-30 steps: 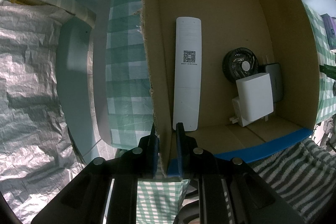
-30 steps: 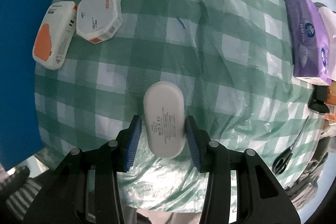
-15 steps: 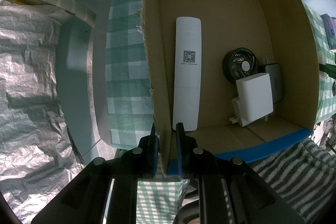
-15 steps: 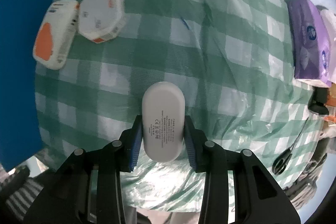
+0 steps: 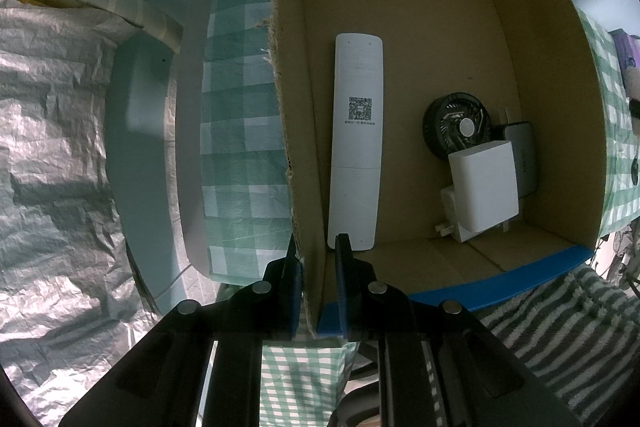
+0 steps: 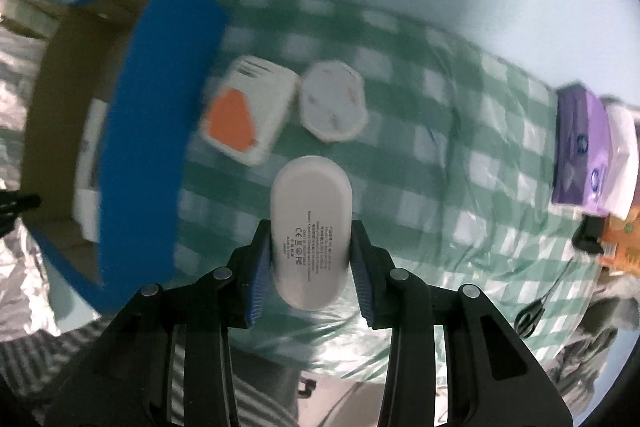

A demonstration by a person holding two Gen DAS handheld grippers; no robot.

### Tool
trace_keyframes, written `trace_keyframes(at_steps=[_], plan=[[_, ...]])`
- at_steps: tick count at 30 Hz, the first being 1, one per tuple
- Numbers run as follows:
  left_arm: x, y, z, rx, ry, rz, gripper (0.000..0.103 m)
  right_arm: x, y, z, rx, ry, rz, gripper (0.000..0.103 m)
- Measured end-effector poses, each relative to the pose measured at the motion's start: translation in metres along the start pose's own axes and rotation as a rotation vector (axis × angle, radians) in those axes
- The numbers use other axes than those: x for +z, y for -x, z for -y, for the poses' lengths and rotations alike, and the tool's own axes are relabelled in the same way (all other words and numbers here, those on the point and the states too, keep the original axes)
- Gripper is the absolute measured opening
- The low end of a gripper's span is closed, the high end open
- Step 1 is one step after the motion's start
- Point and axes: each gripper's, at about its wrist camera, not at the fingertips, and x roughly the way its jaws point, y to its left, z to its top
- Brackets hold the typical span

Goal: Flip cup upside down
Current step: 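Lift the oval power bank and carry it over the box, then lower the oval power bank into the box beside the cube charger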

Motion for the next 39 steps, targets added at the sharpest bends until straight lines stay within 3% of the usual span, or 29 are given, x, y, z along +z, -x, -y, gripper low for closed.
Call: trace_keyframes(at_steps=[9,22,39], plan=[[0.000,0.000,0.001,0.001,0.000,0.001,0.013,0.019,0.033,-0.072,0.040,0.133,0.031,0.037],[0.002,-0.001,0.000,-0.002,0.006,0.005,0.013,0.037,0.017,-0.164,0.077,0.324,0.007,0.037],[0.000,0.002,-0.001,0.000,0.017,0.015,0.013,0.037,-0.036,-0.209,0.082,0.400,-0.095,0.037]])
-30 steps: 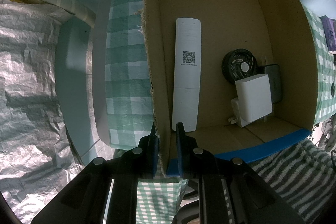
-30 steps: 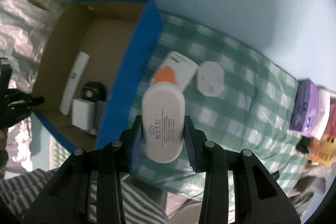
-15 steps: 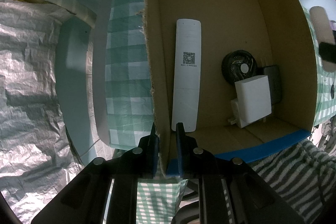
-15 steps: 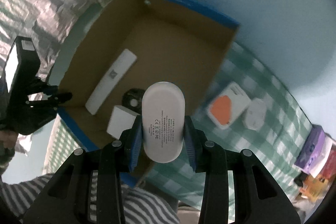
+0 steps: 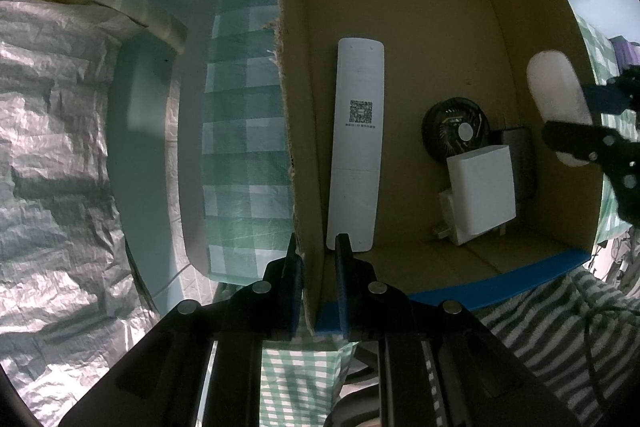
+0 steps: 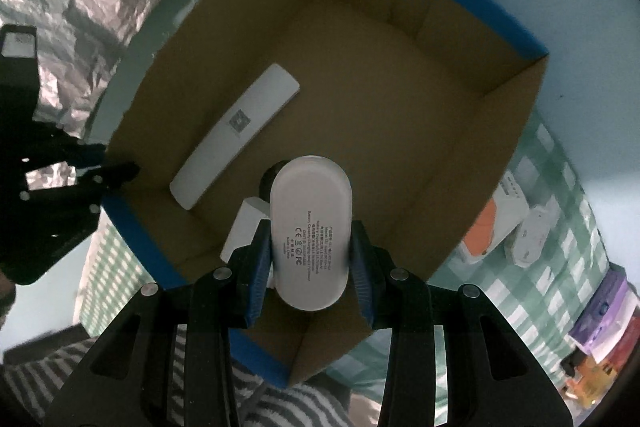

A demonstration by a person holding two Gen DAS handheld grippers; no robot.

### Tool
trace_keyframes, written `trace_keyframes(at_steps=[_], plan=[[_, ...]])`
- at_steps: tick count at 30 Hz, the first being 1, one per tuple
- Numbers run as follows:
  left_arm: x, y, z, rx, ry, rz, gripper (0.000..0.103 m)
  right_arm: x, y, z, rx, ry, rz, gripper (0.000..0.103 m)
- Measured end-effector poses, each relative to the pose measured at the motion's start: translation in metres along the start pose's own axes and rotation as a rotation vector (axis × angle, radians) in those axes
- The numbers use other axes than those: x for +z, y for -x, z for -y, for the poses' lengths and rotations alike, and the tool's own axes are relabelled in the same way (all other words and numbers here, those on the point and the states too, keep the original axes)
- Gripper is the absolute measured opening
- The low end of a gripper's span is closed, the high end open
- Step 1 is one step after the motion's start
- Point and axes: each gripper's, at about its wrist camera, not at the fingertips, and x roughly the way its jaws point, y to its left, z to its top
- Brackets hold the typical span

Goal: Flip cup upside down
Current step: 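Lower the oval power bank into the box beside the cube charger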

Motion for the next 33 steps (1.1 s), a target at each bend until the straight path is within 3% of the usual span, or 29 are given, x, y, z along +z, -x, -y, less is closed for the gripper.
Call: trace_keyframes(at_steps=[10,24,28,33], plan=[[-0.001,0.000,-0.001,0.001,-0.001,0.001,0.013,-0.009,-0.016,0.008,0.004,-0.029,-0.045,0.037],[-0.001,0.000,-0.001,0.001,-0.001,0.001,0.013,-0.014,0.008,0.013,0.020,-0.049,0.004,0.037],[-0.001,0.000,0.000,0.001,-0.002,0.001,0.013,-0.016,0.029,0.024,0.018,-0.086,0.047,0.047],[-0.001,0.001,0.000,0.001,-0.001,0.001,0.013,-0.019,0.053,0.052,0.010,-0.166,0.094,0.052]])
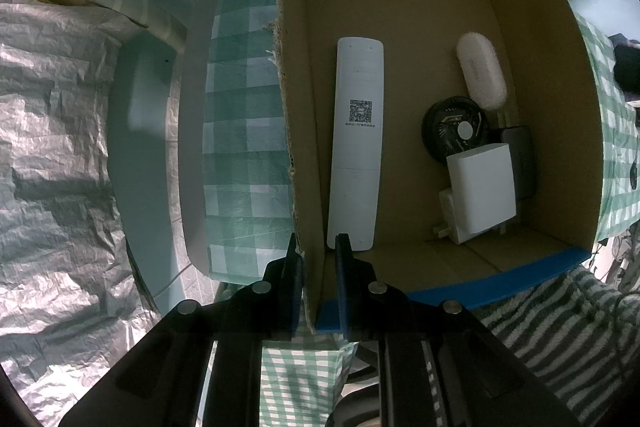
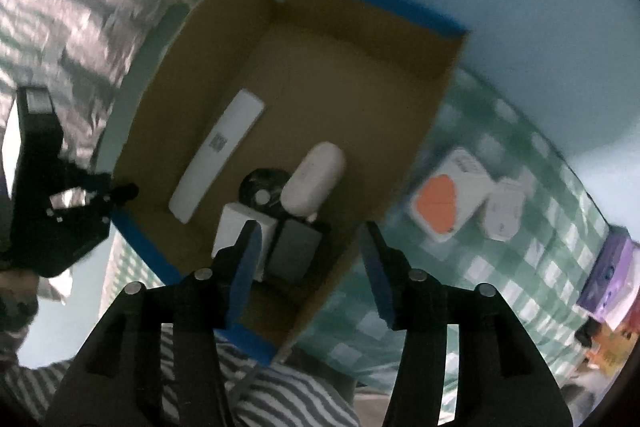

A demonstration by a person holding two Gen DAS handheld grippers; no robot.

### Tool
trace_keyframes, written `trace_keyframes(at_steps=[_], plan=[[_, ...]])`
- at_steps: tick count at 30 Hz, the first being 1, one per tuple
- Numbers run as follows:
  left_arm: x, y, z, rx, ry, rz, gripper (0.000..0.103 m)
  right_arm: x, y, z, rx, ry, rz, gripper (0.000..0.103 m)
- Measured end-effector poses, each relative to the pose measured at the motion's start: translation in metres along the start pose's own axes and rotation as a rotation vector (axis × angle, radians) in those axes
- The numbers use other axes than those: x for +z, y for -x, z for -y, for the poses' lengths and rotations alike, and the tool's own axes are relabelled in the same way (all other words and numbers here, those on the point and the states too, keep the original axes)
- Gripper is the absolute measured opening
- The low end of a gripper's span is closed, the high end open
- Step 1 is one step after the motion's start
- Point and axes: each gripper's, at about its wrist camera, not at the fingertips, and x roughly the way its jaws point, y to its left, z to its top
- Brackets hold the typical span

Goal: Flip cup upside down
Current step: 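Lower the oval power bank into the box beside the cube charger, then move the right tool to the white-and-orange power bank and close on it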

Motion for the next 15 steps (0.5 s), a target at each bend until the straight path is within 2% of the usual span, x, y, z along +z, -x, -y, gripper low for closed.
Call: trace_keyframes(at_steps=[8,15], plan=[[0.000,0.000,0.000,0.000,0.000,0.000,0.013,0.002,0.016,0.060,-0.017,-0.153,0.024,0.053],[0.000,0.000,0.000,0.001,-0.001,-0.001,0.013,-0.001,0.004,0.097,-0.032,-0.264,0.000,0.054]])
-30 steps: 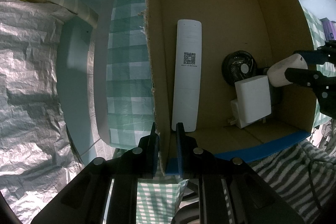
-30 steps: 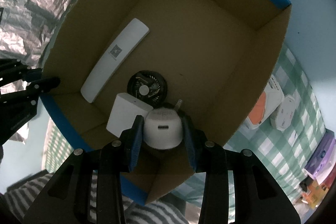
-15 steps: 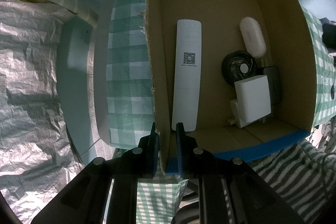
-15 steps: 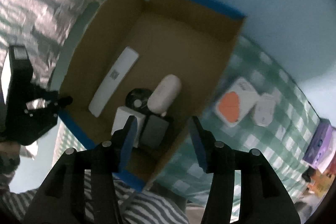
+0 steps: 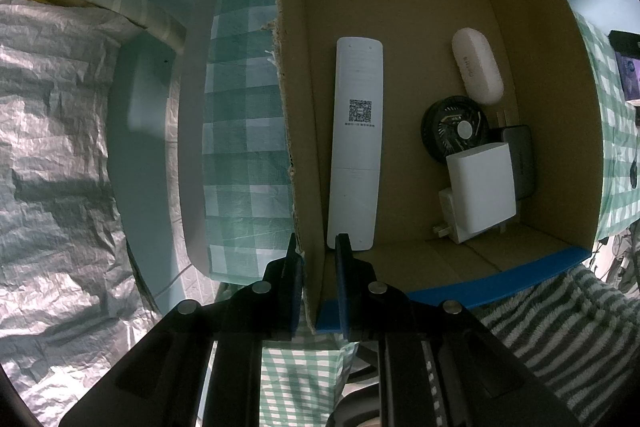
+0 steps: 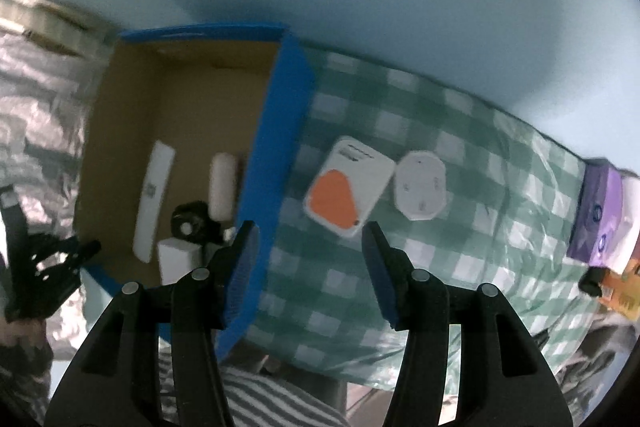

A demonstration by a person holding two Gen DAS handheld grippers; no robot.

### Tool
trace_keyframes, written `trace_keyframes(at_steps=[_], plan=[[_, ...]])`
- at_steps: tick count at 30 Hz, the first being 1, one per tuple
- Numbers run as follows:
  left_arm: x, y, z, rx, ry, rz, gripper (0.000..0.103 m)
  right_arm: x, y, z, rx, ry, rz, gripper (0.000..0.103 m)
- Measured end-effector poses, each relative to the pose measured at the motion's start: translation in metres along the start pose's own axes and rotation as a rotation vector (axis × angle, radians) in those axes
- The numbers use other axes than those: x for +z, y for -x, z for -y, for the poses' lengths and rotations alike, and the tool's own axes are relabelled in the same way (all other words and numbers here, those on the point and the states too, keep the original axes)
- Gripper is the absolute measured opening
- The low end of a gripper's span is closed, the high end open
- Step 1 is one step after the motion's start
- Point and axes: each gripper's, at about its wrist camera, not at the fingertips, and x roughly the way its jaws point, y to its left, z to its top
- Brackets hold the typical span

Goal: Flip cup upside down
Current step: 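Move the right tool to the white-and-orange power bank and close on it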

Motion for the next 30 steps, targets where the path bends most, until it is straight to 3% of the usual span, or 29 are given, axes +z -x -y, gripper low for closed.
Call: trace_keyframes(at_steps=[11,18,30], plan=[[0.000,0.000,0.000,0.001,0.007,0.001,0.013,0.009,-0.064,0.036,0.045,-0.219,-0.088,0.058],[0.000,0.001,-0.001,-0.004,0.018,0.001,0.014,0.013,-0.086,0.045,0.072,-0.328,-0.095,0.058],[0.000,0.001,-0.001,-0.008,0.021,-0.004,0.014,0.021,-0.111,0.045,0.030,-0.374,-0.120,0.065]])
